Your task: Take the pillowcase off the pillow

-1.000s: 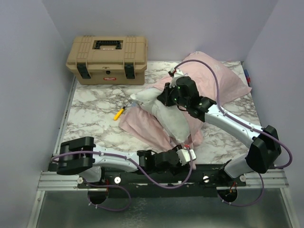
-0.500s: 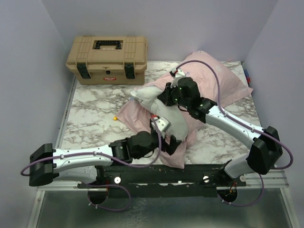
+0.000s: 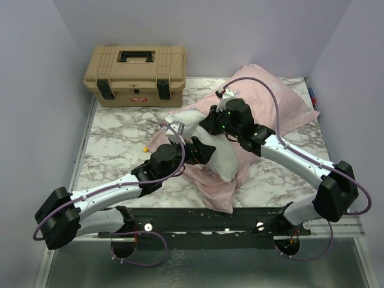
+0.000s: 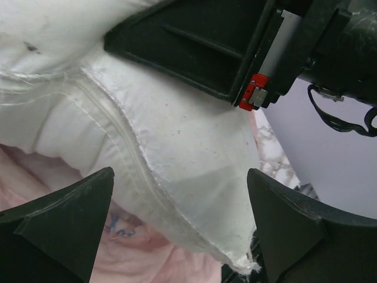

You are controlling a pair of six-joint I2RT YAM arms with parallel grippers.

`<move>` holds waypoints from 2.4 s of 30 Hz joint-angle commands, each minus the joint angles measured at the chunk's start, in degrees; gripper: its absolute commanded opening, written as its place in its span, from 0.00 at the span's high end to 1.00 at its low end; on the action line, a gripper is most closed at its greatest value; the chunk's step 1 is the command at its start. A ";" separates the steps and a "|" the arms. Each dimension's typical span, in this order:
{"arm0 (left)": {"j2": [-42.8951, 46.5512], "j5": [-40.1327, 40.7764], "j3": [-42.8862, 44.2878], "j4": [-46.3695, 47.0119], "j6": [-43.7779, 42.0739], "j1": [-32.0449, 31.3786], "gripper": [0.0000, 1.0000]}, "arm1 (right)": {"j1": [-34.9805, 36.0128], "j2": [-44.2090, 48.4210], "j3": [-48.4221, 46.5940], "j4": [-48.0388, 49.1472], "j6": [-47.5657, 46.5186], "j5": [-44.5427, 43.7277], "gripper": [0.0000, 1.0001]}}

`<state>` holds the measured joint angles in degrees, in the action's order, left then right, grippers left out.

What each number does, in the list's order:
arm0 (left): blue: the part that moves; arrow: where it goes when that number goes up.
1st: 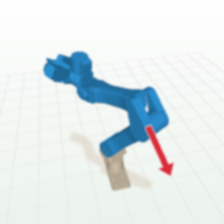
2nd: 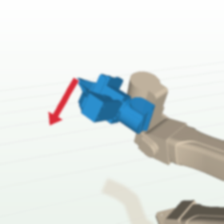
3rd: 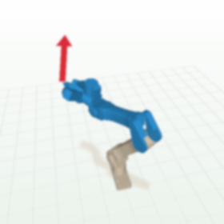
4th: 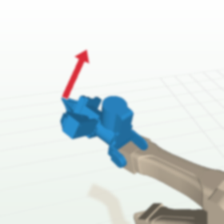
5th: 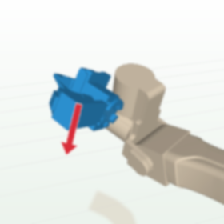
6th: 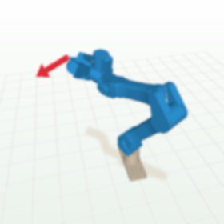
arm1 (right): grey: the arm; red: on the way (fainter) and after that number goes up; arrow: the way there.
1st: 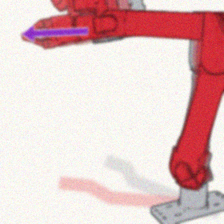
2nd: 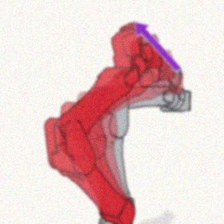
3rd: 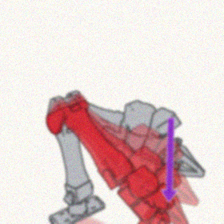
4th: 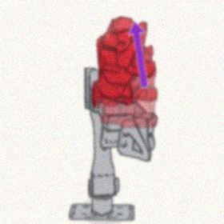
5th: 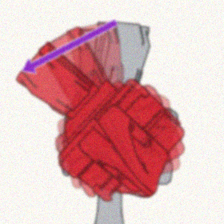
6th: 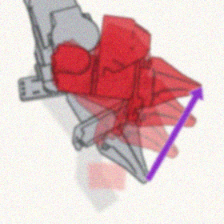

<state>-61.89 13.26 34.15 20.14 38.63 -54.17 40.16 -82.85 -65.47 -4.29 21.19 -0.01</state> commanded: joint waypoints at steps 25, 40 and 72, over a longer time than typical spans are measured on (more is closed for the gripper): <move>-8.31 -5.69 -3.15 11.87 7.37 0.73 1.00 | -0.35 4.79 2.01 -0.82 -0.05 4.98 0.87; -2.34 -3.81 -2.85 4.42 3.45 0.70 1.00 | -0.35 19.54 7.59 -19.36 -2.75 -8.64 0.31; 25.95 5.20 -2.51 -28.64 3.02 0.82 1.00 | -18.15 20.14 18.56 -18.89 7.59 -23.04 0.99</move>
<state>-44.56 13.02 31.35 -0.97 40.27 -53.41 30.46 -62.15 -47.18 -20.56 26.00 -19.51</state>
